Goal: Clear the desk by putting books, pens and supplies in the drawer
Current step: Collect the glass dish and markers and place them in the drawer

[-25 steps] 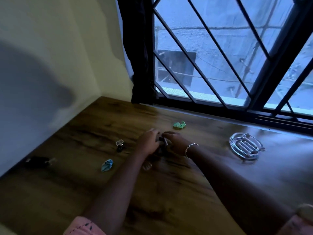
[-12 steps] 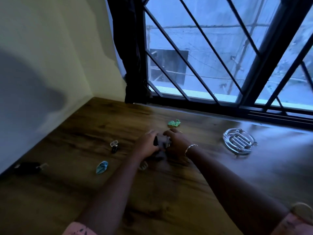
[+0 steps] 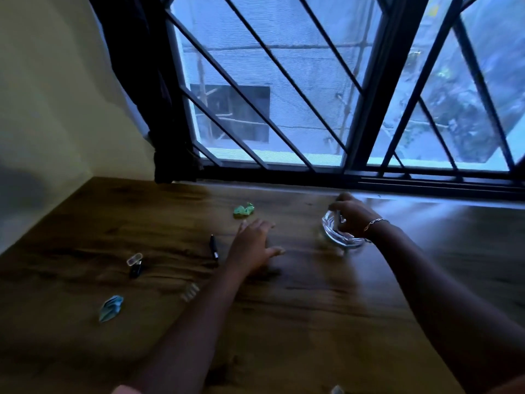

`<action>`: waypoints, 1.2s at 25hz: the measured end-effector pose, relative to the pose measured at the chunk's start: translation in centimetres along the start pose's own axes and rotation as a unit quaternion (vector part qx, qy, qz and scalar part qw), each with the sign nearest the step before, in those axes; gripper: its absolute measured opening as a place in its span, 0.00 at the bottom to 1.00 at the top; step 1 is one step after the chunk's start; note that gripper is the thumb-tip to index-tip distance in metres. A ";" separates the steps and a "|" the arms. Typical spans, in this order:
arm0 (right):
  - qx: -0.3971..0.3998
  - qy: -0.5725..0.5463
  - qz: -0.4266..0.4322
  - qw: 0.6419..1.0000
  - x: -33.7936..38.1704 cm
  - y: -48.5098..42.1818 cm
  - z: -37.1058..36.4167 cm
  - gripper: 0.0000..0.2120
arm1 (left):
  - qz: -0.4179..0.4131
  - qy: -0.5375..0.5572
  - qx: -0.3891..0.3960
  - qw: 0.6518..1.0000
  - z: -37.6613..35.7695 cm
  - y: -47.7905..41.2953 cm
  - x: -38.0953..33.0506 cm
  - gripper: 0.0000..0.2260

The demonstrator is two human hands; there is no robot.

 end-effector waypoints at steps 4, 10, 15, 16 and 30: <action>0.025 0.001 -0.025 0.999 -1.2 -0.2 -0.7 0.18 | -0.033 0.004 0.003 0.999 -0.8 -0.7 -2.1 0.28; 0.040 -0.032 -0.091 0.995 -3.1 0.1 -0.7 0.37 | -0.040 0.016 -0.004 0.999 -1.0 -1.1 -1.8 0.28; 0.100 0.022 -0.118 0.988 -3.1 0.4 -2.6 0.48 | -0.061 0.023 -0.005 0.998 -1.2 -0.6 -2.2 0.27; 0.090 0.018 -0.123 0.988 -3.1 0.5 -2.7 0.48 | -0.062 0.023 -0.005 0.998 -1.2 -0.5 -2.1 0.27; 0.025 -0.038 -0.045 0.998 9.0 5.2 -2.2 0.45 | -0.078 0.070 -0.030 0.994 1.4 6.1 0.0 0.20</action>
Point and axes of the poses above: each hand's wrist, its own y-axis away from the middle knuckle, its own z-axis out of the back of the hand, x = y × z, the point moved 5 cm from there along -y, towards the middle knuckle, and after that the axes turned 14 degrees about z, right-handed, at the moved point
